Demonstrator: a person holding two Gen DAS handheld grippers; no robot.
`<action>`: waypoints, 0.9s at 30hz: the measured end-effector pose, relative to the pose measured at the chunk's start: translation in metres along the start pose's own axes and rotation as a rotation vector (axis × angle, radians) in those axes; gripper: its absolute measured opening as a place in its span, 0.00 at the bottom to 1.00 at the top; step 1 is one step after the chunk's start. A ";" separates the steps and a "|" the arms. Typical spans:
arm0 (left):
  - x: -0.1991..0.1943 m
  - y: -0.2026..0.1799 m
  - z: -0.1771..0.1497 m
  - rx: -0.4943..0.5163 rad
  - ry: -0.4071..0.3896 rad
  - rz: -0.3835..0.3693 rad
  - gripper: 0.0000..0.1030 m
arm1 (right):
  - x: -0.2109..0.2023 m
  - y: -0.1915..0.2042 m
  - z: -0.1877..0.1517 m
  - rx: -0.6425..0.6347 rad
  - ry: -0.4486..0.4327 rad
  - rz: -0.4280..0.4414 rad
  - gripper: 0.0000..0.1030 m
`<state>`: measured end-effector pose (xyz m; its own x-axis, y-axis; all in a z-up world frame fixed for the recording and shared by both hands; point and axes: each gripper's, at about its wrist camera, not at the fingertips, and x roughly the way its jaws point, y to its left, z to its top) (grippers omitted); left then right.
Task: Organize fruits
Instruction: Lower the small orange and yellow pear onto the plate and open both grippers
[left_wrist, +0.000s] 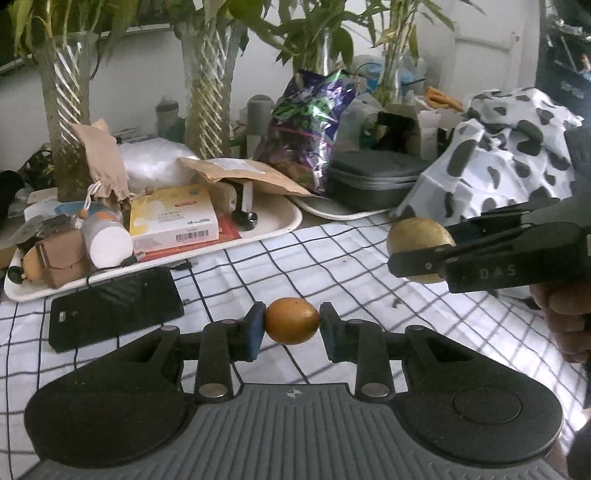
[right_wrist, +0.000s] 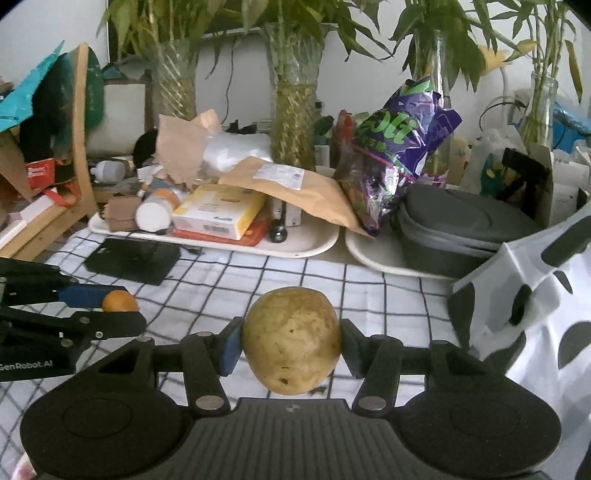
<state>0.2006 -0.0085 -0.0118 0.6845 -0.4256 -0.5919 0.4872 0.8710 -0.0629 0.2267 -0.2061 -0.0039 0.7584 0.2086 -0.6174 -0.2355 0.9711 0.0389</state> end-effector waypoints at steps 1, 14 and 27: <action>-0.004 -0.002 -0.002 0.000 -0.002 -0.003 0.30 | -0.004 0.001 -0.002 0.004 0.001 0.005 0.54; -0.054 -0.015 -0.032 -0.051 -0.004 -0.047 0.30 | -0.054 0.013 -0.032 0.034 0.030 0.065 0.54; -0.085 -0.034 -0.062 -0.074 0.077 -0.075 0.30 | -0.094 0.029 -0.053 0.064 0.022 0.094 0.55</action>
<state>0.0923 0.0131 -0.0096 0.6030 -0.4723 -0.6429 0.4918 0.8546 -0.1665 0.1164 -0.2040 0.0139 0.7210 0.2969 -0.6261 -0.2646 0.9531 0.1473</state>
